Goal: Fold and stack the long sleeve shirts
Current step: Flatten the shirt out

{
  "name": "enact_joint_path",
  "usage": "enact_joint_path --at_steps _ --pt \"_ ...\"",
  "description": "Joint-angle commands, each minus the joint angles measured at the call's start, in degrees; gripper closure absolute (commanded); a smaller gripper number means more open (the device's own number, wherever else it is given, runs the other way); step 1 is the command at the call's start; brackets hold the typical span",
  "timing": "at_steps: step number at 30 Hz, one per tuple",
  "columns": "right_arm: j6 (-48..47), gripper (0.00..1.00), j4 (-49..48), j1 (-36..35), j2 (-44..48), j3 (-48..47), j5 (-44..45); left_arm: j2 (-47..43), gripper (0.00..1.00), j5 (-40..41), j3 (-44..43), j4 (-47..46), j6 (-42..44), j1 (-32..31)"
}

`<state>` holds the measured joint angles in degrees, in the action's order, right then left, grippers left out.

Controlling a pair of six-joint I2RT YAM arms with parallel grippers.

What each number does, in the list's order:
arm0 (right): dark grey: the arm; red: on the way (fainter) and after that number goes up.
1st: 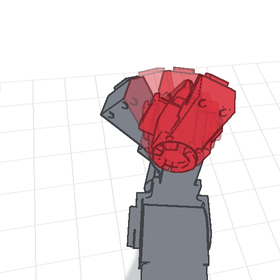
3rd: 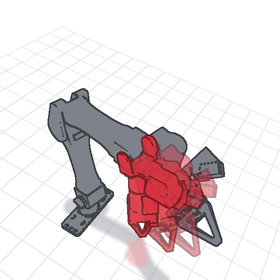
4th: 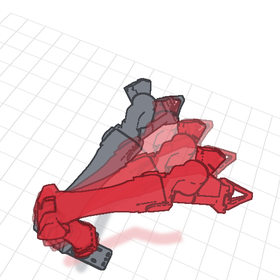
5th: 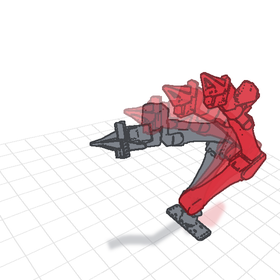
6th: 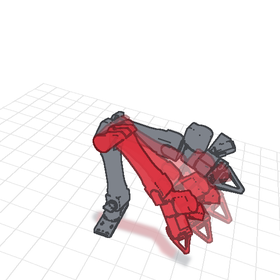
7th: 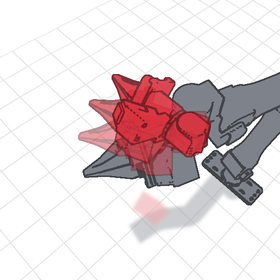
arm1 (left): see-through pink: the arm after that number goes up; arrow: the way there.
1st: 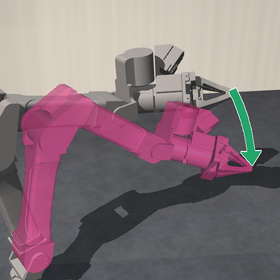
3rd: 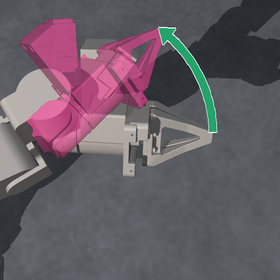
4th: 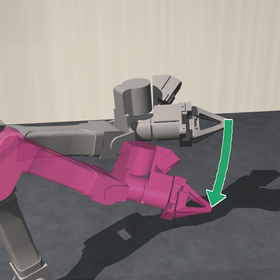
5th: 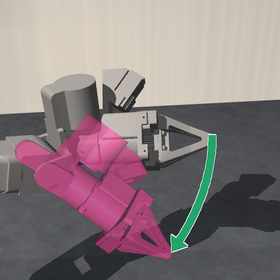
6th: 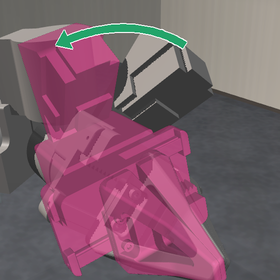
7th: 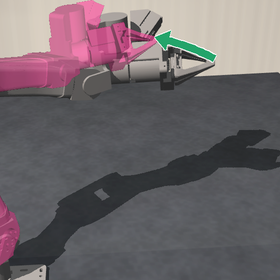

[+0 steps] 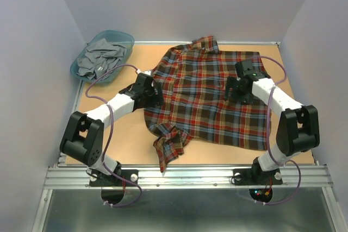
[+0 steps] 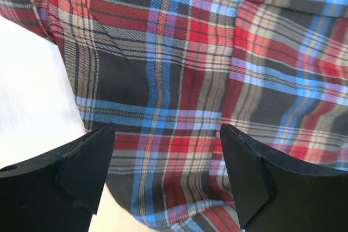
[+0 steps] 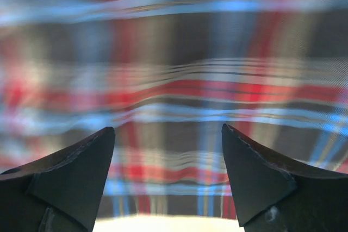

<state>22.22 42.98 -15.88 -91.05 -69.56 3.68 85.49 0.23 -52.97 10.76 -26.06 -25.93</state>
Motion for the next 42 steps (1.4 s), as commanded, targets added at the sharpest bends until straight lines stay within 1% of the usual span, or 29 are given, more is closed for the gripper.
enact_joint_path --at_steps 1,3,8,9,11,14,15,17,20,23,24,27,28,32,34,36,38,40,41,42 --pt "7.9 0.17 -6.5 8.1 3.0 7.1 0.8 1.6 0.11 0.2 -0.5 -2.8 -1.2 0.3" --pt "9.3 0.18 -8.3 11.4 1.8 8.8 0.8 3.7 0.11 0.5 -0.4 -3.5 -1.4 0.3" --pt "13.4 0.18 -13.3 15.6 -0.7 15.1 0.7 6.8 0.11 0.1 1.5 -5.2 -3.4 0.8" --pt "13.9 0.18 -13.7 17.3 -0.6 16.1 0.9 6.8 0.11 -1.6 1.9 -5.3 -3.7 1.0" --pt "15.5 0.18 -14.9 21.4 0.2 18.9 0.8 6.8 0.11 -2.2 3.4 -5.4 -4.6 1.9" --pt "16.0 0.18 -16.5 24.4 1.1 22.3 0.5 5.8 0.11 -2.8 6.0 -6.1 -5.0 3.7" --pt "16.2 0.18 -16.9 26.4 1.2 23.1 0.2 5.7 0.11 -3.6 6.9 -6.4 -5.2 4.3" --pt "17.4 0.18 -18.0 28.5 1.2 24.2 -1.5 5.2 0.11 -4.6 9.0 -6.6 -5.6 5.7" --pt "18.5 0.18 -18.6 31.4 0.4 24.9 -2.0 3.6 0.11 -8.2 11.6 -6.8 -6.5 8.8" --pt "18.0 0.18 -18.5 31.8 1.0 23.9 -0.8 1.4 0.11 -9.5 13.0 -6.5 -7.0 9.1" --pt "17.6 0.17 -18.5 31.8 1.5 23.6 -0.7 -0.7 0.11 -9.9 13.2 -5.7 -7.2 9.1" --pt "13.4 0.16 -18.3 31.7 4.4 21.2 -1.7 -5.2 0.11 -10.6 12.3 -3.4 -6.8 9.1" --pt "12.5 0.15 -18.2 31.6 5.0 20.0 -2.6 -7.1 0.11 -10.6 11.1 -2.0 -6.5 9.1" --pt "8.9 0.15 -16.8 29.2 7.0 16.5 -2.9 -10.1 0.11 -9.7 7.0 2.4 -2.9 8.8" --pt "6.9 0.15 -15.5 26.7 6.9 14.9 -2.0 -11.0 0.11 -8.8 5.3 3.2 -0.8 8.5" --pt "5.6 0.15 -14.3 24.4 6.1 12.4 1.1 -10.8 0.11 -7.0 2.5 2.6 0.6 8.1" --pt "5.0 0.16 -14.2 23.8 5.4 11.3 3.5 -9.5 0.11 -5.4 0.6 1.5 1.4 7.6" --pt "4.8 0.16 -14.2 23.7 4.0 9.6 4.5 -5.5 0.11 -4.5 -3.4 0.4 1.7 7.4" --pt "4.6 0.18 -14.2 23.8 3.3 9.0 5.4 -2.5 0.11 -4.2 -5.8 -0.6 1.8 7.3" --pt "4.7 0.21 -14.2 23.7 1.9 8.6 5.9 -0.9 0.11 -3.7 -7.2 -1.0 1.8 7.1"
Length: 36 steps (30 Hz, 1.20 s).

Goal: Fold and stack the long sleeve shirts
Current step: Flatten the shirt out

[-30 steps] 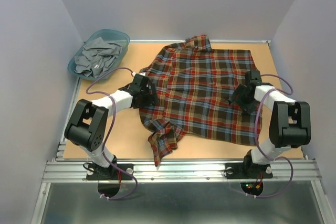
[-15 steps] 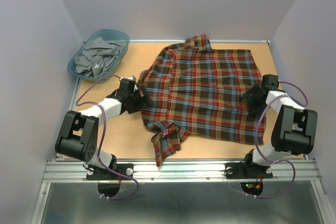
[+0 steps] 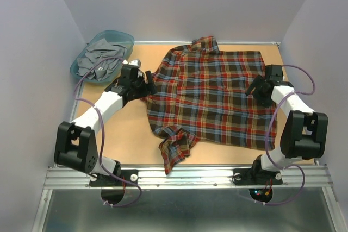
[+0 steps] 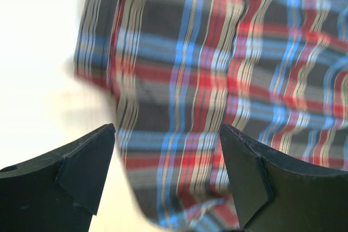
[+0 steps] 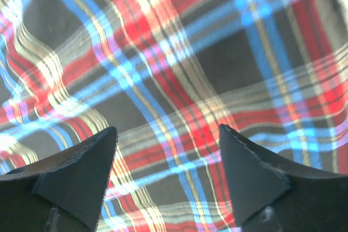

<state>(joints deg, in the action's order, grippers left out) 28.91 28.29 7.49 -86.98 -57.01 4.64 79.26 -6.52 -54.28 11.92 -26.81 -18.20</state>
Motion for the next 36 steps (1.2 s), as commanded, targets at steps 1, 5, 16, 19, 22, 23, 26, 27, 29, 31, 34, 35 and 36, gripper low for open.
enact_joint_path --at_steps 1,5,16,19,22,23,26,27,29,31,34,35,36 --pt "-2.3 0.27 0.4 0.3 -2.9 -5.0 5.5 6.9 0.11 3.4 -7.1 -2.5 2.5 -0.9" --pt "-2.5 0.29 0.4 0.3 -7.1 -7.1 6.3 15.5 0.11 4.7 -13.6 -3.9 2.0 -2.3" --pt "-3.6 0.29 -0.2 0.2 -17.8 -13.4 8.2 29.0 0.11 9.2 -18.8 -5.3 -2.1 -4.6" --pt "-3.8 0.27 -0.6 0.2 -21.0 -14.9 8.0 30.5 0.11 11.4 -17.1 -4.7 -4.4 -4.1" --pt "-4.2 0.26 -1.0 -0.1 -24.5 -17.6 7.8 30.9 0.11 10.7 -14.5 -5.6 -6.1 -1.6" --pt "-4.4 0.25 -1.1 -0.2 -25.5 -18.3 7.5 31.4 0.11 10.2 -13.8 -6.1 -7.0 -0.5" --pt "-5.1 0.22 -1.3 -0.7 -29.1 -21.7 7.1 32.5 0.11 8.8 -14.4 -6.2 -7.5 2.3" --pt "-5.1 0.21 -1.3 -0.8 -29.9 -22.8 6.9 33.0 0.11 8.0 -15.2 -6.0 -7.9 2.6" --pt "-5.3 0.20 -1.2 -0.8 -32.0 -25.1 6.9 34.0 0.10 8.1 -17.6 -4.7 -8.1 3.3" --pt "-5.2 0.19 -1.1 -0.8 -32.6 -26.0 7.4 34.1 0.11 8.4 -18.8 -3.8 -8.2 3.6" --pt "-5.5 0.17 -0.6 -0.8 -30.9 -26.4 8.6 32.0 0.10 8.0 -18.4 -3.2 -8.4 4.2" --pt "-5.5 0.16 -0.5 -0.8 -28.2 -26.1 8.9 29.9 0.10 7.8 -17.6 -3.2 -8.4 4.4" --pt "-5.4 0.13 -0.3 -0.8 -26.8 -25.2 9.0 28.6 0.10 7.6 -17.1 -3.2 -8.5 4.4"
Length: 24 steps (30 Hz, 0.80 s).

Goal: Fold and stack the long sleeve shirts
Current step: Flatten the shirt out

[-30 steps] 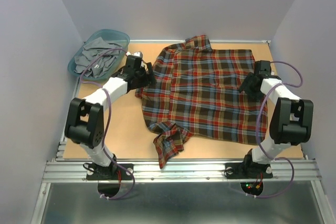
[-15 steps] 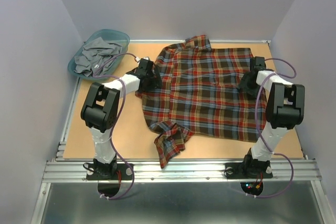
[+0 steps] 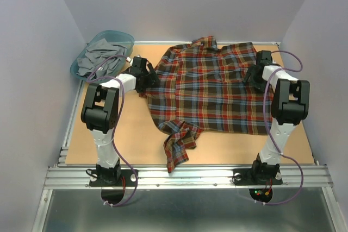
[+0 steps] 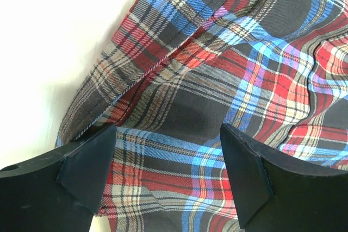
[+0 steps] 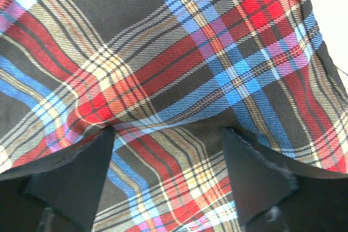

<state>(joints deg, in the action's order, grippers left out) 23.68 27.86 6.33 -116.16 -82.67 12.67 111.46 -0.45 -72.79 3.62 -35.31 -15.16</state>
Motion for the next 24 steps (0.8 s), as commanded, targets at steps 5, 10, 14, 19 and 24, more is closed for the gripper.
enact_joint_path --at_steps 5,10,14,19,24 --pt "1.2 0.00 3.2 0.6 12.6 3.8 1.4 -15.8 0.09 0.8 7.1 6.0 0.2 1.3" --pt "7.1 0.00 8.3 5.0 24.3 10.8 -1.5 -26.3 0.07 0.8 14.2 9.4 1.9 0.7" --pt "9.5 0.00 9.9 9.1 31.9 20.2 -7.1 -34.4 0.08 -2.6 23.9 11.1 1.7 -0.8" --pt "12.8 0.00 11.9 10.7 38.6 27.6 -6.3 -35.8 0.13 -4.6 30.2 11.9 -0.6 -7.4" --pt "15.7 0.08 12.8 12.7 42.7 34.1 -7.1 -35.4 0.18 -4.7 34.6 11.1 -3.2 -10.0"
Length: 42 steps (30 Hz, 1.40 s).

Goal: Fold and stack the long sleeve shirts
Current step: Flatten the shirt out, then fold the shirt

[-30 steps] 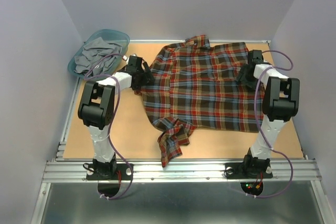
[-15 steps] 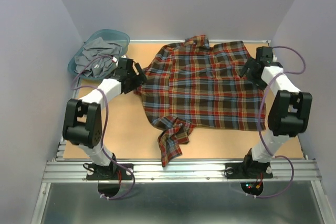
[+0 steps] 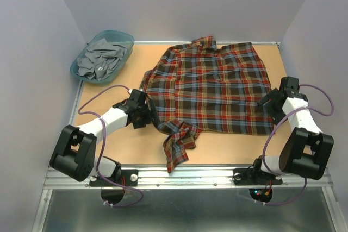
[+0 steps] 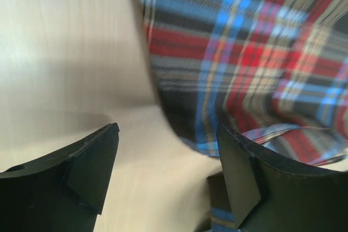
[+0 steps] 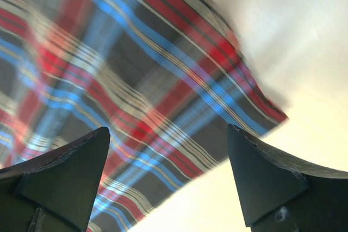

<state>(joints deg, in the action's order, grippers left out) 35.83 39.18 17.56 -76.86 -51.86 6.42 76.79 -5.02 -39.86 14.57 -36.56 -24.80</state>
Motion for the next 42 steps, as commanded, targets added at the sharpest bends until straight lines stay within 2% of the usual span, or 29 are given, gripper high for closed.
enact_joint_path --at_steps 1,7,16,25,28,29,34,35,37,39,42 --pt "4.5 0.08 1.5 1.4 3.7 4.9 -0.8 -0.9 0.19 0.4 2.1 0.0 -2.1 -0.4" --pt "6.5 0.09 1.2 1.4 3.5 9.4 -2.3 0.5 0.22 0.8 3.1 -2.2 -2.6 -0.6" --pt "7.3 0.17 -0.1 1.4 2.6 13.3 2.5 1.0 0.24 1.3 3.9 -2.7 -2.6 -1.2" --pt "9.3 0.27 -5.8 1.4 -0.7 16.3 3.9 0.6 0.24 1.2 4.8 -3.4 -2.9 -1.2" --pt "9.3 0.38 -6.6 1.4 -1.3 17.0 5.2 0.4 0.25 1.1 5.1 -3.5 -2.9 -1.2" --pt "9.3 0.46 -6.8 1.4 -1.4 17.1 5.5 0.3 0.25 1.0 5.1 -3.4 -2.9 -1.2" --pt "8.7 0.67 -7.1 1.4 -0.8 17.3 6.1 -0.1 0.25 0.4 5.5 -3.1 -2.5 -1.2" --pt "8.4 0.76 -7.1 1.4 -0.6 17.1 5.8 0.0 0.25 0.3 5.4 -3.1 -2.4 -1.2" --pt "8.1 0.85 -7.0 1.4 -0.4 16.6 5.1 0.1 0.25 -0.3 5.2 -3.1 -2.3 -1.2" --pt "7.8 0.97 -6.9 1.4 0.0 16.3 3.8 0.6 0.25 -0.5 5.2 -3.4 -2.3 -1.2" --pt "7.8 0.99 -6.9 1.4 0.4 16.1 3.0 1.7 0.25 -0.8 5.4 -3.5 -2.4 -1.3"
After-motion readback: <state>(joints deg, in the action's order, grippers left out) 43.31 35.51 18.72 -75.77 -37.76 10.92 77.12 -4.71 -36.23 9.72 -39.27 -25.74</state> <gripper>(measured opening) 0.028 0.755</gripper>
